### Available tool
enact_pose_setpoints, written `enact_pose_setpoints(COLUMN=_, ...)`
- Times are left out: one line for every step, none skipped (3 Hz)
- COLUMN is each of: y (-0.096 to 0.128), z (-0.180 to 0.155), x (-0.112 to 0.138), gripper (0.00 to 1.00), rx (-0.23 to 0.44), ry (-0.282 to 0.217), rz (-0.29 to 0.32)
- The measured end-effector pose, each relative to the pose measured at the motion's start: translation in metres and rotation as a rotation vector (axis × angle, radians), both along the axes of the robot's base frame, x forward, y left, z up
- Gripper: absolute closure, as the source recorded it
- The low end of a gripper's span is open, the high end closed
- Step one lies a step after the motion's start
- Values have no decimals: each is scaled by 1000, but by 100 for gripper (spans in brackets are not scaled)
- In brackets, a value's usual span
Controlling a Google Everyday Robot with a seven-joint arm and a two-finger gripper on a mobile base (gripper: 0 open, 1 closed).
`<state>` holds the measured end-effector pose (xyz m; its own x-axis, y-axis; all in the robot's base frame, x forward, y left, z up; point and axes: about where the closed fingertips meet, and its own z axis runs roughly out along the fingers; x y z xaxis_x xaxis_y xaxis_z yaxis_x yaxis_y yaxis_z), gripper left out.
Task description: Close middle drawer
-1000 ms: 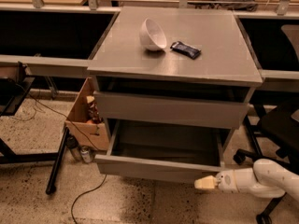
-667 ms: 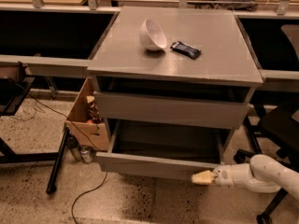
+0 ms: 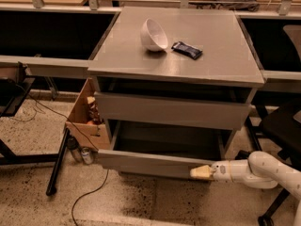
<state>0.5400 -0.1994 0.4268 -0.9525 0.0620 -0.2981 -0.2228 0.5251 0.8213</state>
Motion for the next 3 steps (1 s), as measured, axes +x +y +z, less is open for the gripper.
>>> enact_pose_setpoints(y=3, z=3, x=8, gripper=100, rx=-1, ry=-8, rz=-56)
enact_pose_setpoints(y=8, z=14, x=31, gripper=100, rx=4, ry=-45, rz=-212)
enact_pose_setpoints(y=10, z=21, x=41, gripper=100, rx=7, ry=-64, rz=-270)
